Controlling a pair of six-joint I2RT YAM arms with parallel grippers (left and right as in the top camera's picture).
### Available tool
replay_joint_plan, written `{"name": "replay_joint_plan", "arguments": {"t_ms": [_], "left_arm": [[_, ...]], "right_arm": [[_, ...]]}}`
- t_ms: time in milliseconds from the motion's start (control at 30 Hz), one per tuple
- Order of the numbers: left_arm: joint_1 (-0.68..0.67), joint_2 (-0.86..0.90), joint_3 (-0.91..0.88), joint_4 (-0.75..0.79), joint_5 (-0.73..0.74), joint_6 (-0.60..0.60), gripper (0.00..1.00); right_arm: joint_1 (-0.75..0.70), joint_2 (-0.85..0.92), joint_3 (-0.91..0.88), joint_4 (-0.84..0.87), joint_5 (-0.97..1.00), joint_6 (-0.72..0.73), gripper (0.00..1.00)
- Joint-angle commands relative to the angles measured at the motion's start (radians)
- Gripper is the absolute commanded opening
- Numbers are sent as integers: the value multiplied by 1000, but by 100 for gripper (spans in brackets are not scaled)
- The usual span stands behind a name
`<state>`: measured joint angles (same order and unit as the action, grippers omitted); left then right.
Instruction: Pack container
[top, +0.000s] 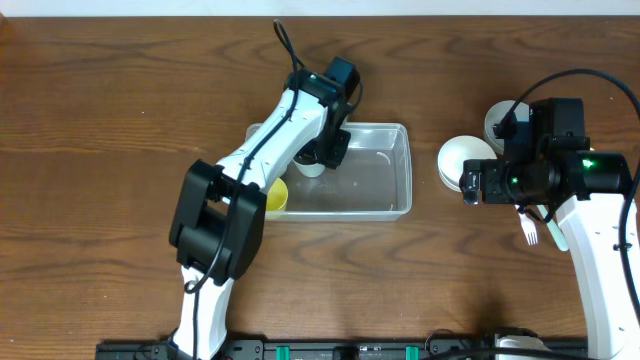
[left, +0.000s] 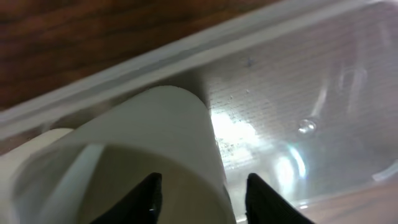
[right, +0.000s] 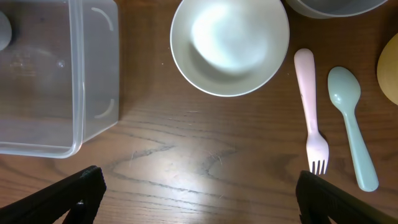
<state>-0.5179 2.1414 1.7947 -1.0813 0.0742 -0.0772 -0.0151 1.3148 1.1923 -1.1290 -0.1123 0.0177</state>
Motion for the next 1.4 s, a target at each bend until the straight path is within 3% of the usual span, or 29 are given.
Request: {"name": "replay_joint_plan", "arguments": {"t_ms": [0,167,367,600,800,900,1067,1200,1367], "left_arm": [[4,-116,17,-10,-15,19,51],[5,-256,25,-28,-17,41,59],[60,-468,25,-122,-177,-11,65],[356,-704,25,-203,-176,-121,67],[637,-851,-9,-211,-103,-162,67],[717,-889,-53,-203,-18,-161,68],[735,-886,-159,-182,5,-163,68],[735,-863,-269,-124,5,-163,68],[735,-842,-375,-68,5,-164,68]], "right_arm": [[-12,-1,18,-1,3,-4,99],[-12,-1,18,0,3,-4,99],[-12,-5,21,-16,18,18,99],[-10,-88,132,-11,123,88,99],[-10,-59,186,6,55,-73,99],[1,20,186,11,52,-116,99],[71,202,196,20,76,-220,99],[151,306,220,84,228,-221,99],[194,361,221,146,231,-216,99]]}}
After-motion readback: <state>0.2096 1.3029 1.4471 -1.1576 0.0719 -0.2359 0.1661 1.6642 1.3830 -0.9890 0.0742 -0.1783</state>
